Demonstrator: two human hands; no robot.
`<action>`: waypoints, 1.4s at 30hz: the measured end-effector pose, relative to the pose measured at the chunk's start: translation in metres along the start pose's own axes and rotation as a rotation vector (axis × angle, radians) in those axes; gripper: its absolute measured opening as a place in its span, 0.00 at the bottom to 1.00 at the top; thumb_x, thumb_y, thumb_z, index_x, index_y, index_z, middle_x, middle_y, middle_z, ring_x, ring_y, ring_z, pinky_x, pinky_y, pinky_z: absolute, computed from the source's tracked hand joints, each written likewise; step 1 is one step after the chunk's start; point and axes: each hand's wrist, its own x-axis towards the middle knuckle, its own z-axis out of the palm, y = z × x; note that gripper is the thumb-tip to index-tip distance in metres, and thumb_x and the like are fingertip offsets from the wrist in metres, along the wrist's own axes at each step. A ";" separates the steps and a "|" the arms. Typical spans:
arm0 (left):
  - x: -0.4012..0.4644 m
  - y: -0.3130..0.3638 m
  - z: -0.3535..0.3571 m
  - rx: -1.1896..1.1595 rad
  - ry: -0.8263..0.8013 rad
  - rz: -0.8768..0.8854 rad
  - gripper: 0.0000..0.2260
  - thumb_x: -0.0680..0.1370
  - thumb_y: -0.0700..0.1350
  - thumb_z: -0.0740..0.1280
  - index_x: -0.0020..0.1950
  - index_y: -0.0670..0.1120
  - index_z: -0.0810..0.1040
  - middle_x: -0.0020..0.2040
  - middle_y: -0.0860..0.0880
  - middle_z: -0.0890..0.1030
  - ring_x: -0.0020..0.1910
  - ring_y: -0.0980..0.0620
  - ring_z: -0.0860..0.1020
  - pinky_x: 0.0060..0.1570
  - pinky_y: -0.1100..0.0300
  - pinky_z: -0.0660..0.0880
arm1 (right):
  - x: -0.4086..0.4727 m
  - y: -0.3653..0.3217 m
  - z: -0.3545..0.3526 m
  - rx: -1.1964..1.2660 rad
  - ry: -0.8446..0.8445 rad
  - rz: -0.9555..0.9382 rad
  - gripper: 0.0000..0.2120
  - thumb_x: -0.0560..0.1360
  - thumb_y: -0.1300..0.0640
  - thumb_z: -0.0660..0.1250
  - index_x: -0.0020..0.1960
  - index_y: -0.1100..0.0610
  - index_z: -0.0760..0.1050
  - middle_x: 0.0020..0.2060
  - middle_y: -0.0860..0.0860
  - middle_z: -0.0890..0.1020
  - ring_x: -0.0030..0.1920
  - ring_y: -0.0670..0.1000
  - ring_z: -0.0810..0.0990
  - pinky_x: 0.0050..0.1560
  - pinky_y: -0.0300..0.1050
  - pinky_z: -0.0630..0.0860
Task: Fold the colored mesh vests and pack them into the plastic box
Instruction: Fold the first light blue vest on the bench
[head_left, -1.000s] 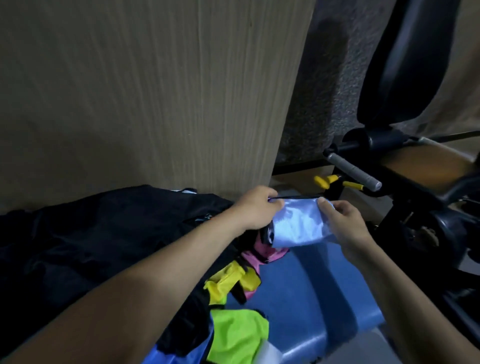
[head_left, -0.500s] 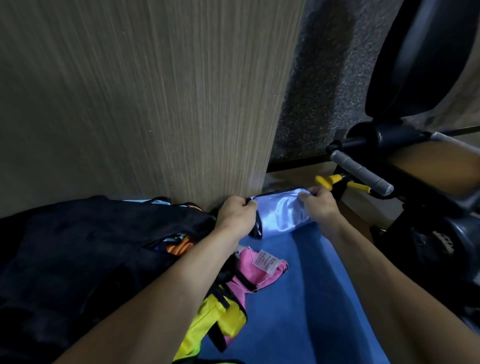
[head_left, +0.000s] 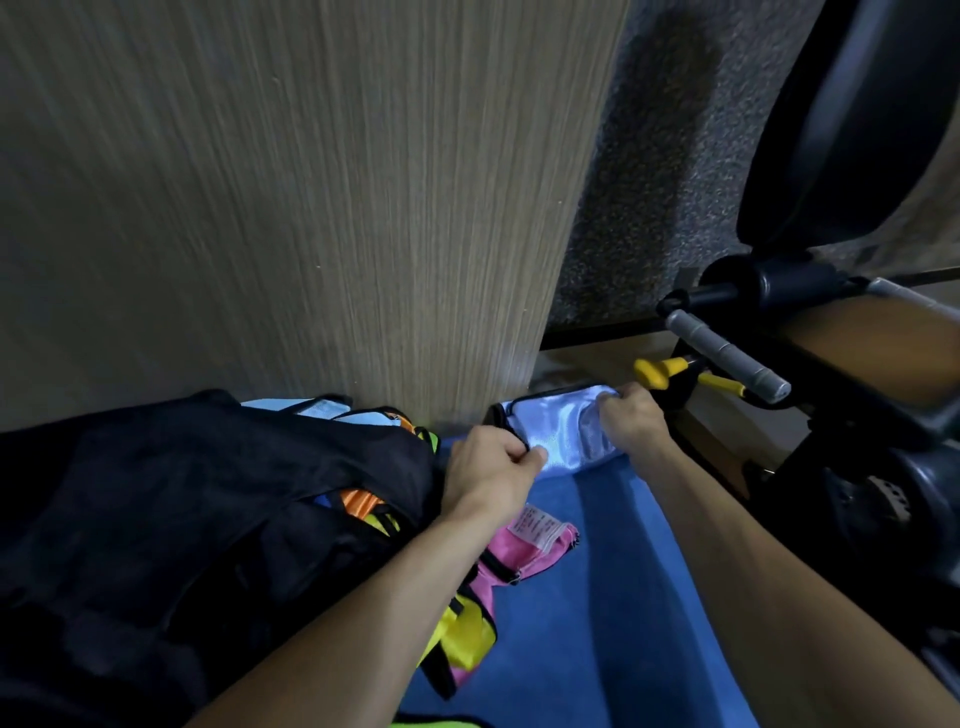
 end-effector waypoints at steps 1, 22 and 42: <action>0.000 0.000 0.001 -0.001 0.023 0.002 0.17 0.78 0.53 0.73 0.40 0.39 0.82 0.32 0.44 0.78 0.31 0.49 0.73 0.40 0.51 0.79 | 0.001 0.000 0.000 -0.013 -0.003 0.005 0.16 0.83 0.54 0.60 0.65 0.64 0.72 0.63 0.63 0.78 0.63 0.64 0.76 0.53 0.47 0.69; 0.019 0.008 0.000 0.045 0.246 -0.040 0.08 0.80 0.48 0.66 0.43 0.47 0.74 0.50 0.43 0.82 0.54 0.40 0.79 0.55 0.50 0.72 | -0.003 -0.003 0.001 -0.196 0.004 -0.022 0.16 0.79 0.47 0.62 0.60 0.56 0.75 0.58 0.59 0.80 0.59 0.63 0.78 0.62 0.55 0.75; 0.010 0.013 0.013 0.744 0.008 0.613 0.18 0.84 0.54 0.57 0.72 0.51 0.73 0.72 0.50 0.71 0.69 0.45 0.68 0.65 0.48 0.67 | -0.021 0.013 0.002 -0.561 0.346 -0.668 0.04 0.79 0.56 0.64 0.49 0.56 0.75 0.47 0.55 0.77 0.51 0.62 0.75 0.46 0.58 0.69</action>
